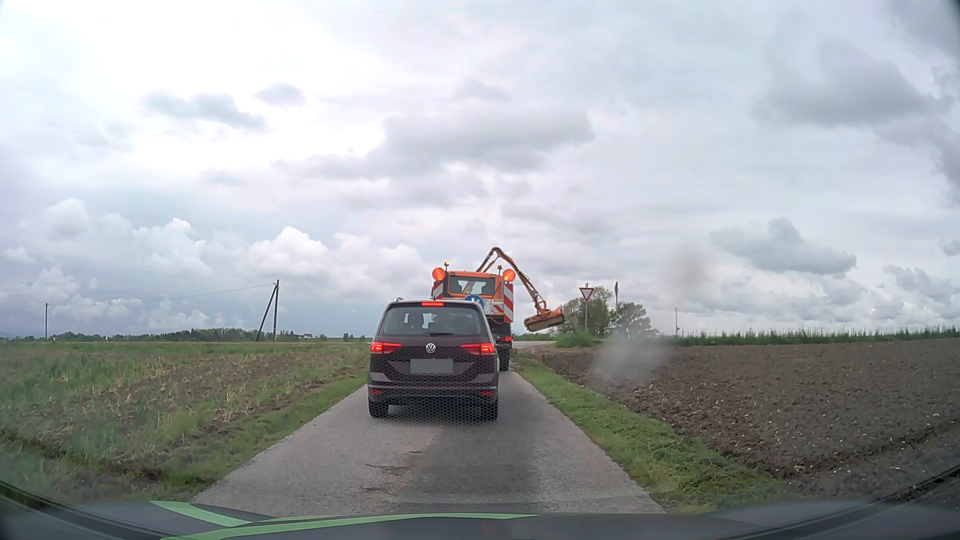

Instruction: Follow the waypoints while adhering to traffic rules and regulations

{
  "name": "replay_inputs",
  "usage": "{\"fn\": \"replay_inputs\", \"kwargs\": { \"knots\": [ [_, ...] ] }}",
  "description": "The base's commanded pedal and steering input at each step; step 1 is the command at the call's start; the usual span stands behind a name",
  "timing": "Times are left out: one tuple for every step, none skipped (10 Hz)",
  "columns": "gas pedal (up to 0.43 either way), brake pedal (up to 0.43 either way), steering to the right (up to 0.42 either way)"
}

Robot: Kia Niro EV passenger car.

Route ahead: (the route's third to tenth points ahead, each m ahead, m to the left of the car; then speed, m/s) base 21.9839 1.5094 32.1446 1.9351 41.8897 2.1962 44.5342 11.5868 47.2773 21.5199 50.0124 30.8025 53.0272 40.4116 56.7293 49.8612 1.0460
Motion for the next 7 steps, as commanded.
{"fn": "replay_inputs", "kwargs": {
  "knots": [
    [0.000, 0.000, 0.000],
    [0.000, 0.000, 0.000],
    [0.000, 0.000, 0.000],
    [0.000, 0.000, 0.000],
    [0.000, 0.000, 0.000],
    [0.000, 0.000, 0.000],
    [0.000, 0.000, 0.000]
  ]
}}
